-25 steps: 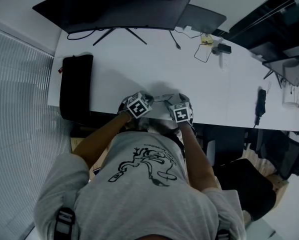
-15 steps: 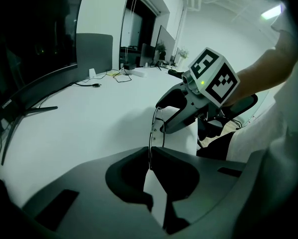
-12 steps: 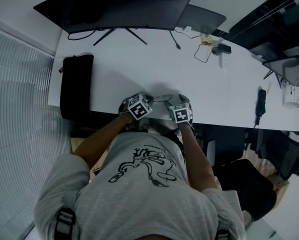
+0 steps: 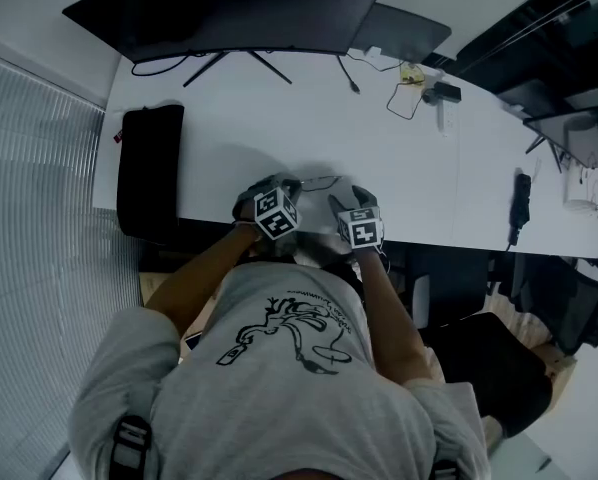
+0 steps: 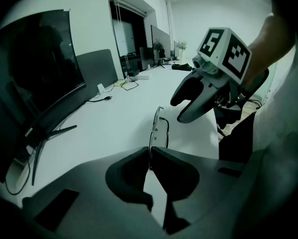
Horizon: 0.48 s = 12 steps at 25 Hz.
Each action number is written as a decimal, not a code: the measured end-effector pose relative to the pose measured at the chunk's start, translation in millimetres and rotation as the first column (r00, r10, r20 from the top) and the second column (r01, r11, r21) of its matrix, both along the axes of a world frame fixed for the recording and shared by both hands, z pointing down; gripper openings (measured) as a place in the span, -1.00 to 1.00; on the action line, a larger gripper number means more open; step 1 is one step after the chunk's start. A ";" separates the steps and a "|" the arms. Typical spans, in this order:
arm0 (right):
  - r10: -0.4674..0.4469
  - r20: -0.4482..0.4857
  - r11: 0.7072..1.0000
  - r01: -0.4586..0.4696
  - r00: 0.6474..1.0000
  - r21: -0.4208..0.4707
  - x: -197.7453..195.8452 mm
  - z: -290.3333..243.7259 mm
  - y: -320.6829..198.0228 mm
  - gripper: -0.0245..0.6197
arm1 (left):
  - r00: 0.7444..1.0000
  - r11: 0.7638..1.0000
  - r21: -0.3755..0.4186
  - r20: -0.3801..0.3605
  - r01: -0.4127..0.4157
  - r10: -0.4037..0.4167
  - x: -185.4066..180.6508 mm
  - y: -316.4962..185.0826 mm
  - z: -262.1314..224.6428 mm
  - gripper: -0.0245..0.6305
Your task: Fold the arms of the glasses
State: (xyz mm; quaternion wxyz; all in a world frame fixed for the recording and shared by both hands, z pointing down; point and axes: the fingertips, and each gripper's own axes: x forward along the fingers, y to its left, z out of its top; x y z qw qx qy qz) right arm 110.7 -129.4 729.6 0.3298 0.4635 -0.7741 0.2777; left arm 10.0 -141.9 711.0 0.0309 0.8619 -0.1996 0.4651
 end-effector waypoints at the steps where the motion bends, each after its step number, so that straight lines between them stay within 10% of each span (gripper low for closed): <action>1: 0.003 0.007 1.000 -0.004 1.000 0.010 -0.5 -3.5 0.3 -0.08 | 1.000 1.000 0.026 0.013 -0.007 0.007 -0.6 -1.4 -0.2 -0.82; 12: 0.023 0.074 0.997 -0.028 0.997 0.073 -8.5 -31.8 6.1 -0.36 | 0.997 0.986 0.161 0.074 -0.045 0.034 0.6 -4.2 10.0 -0.82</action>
